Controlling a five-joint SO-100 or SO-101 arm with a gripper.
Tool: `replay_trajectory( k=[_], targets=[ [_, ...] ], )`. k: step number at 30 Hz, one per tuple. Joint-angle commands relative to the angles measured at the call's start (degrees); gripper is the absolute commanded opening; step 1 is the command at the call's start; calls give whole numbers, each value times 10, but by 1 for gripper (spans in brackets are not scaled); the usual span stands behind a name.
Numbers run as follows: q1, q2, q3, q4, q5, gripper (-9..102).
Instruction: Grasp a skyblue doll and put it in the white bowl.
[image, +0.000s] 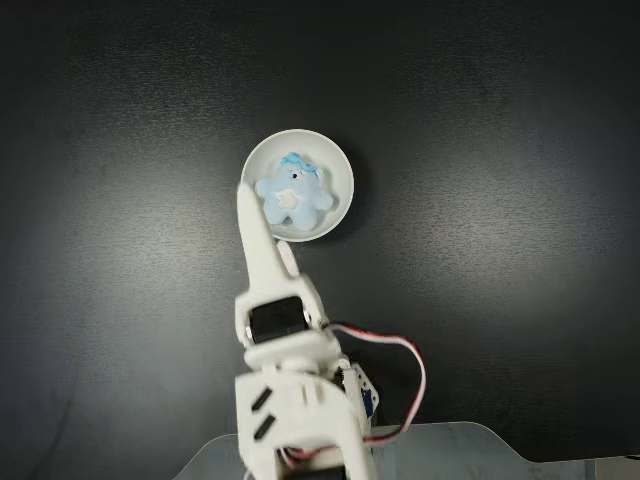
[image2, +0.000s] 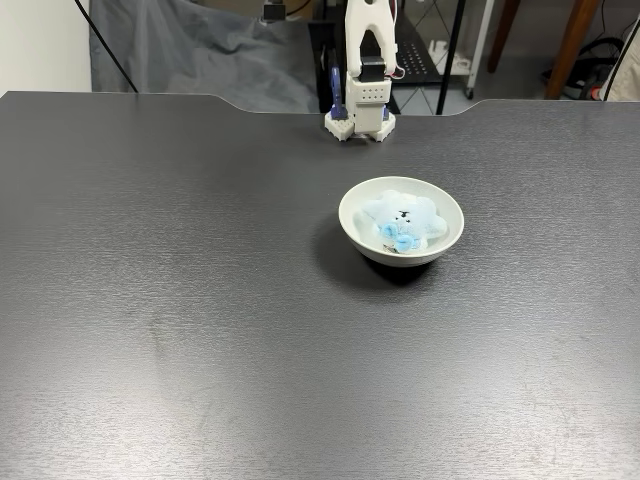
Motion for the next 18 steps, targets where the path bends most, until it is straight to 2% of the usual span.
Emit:
replay_trajectory(
  k=[1, 3, 7, 10, 14, 18],
  targets=[
    [74, 69, -25, 25, -2, 3],
    [109, 87, -25, 27, -2, -3],
    [129, 156, -24, 28, -2, 6],
    [123, 229, 3, 26, -2, 7],
    [122, 284, 162, 16, 6, 1],
    [122, 374, 367, -84, 7, -1]
  ],
)
